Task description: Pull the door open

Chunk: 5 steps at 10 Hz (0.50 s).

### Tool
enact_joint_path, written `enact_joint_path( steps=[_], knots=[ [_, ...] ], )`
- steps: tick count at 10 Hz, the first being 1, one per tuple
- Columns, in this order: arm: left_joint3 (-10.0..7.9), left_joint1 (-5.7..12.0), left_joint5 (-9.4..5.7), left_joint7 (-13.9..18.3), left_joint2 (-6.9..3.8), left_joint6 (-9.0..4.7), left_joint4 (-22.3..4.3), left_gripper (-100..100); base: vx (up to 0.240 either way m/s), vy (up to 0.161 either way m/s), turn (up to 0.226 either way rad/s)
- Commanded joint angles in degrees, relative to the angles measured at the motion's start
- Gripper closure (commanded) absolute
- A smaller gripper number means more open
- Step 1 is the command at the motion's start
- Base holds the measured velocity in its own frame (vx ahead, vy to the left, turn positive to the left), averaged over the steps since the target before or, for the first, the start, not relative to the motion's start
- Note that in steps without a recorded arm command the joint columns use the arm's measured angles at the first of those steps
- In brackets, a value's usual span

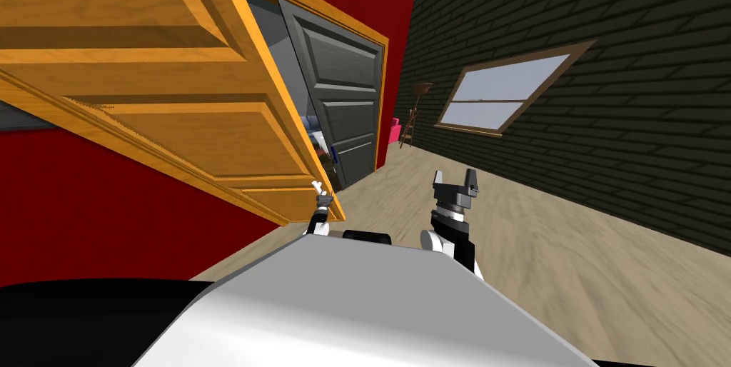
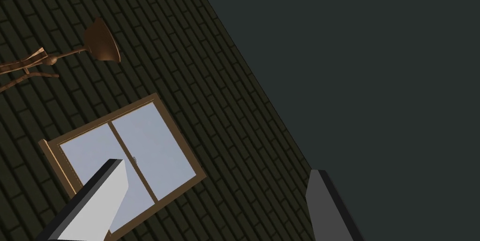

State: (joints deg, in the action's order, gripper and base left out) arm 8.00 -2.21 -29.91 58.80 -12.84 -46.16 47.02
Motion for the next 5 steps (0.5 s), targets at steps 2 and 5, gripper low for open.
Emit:
enact_joint_path(
  steps=[2, 5],
  knots=[
    [0.07, 0.16, -1.99, 4.1, -0.66, -0.01, -0.6, -100, -0.078, 0.032, -0.066],
    [1.04, 0.52, -3.80, 8.4, -0.62, -0.11, -0.4, -100, -0.097, 0.040, -0.103]
  ],
)
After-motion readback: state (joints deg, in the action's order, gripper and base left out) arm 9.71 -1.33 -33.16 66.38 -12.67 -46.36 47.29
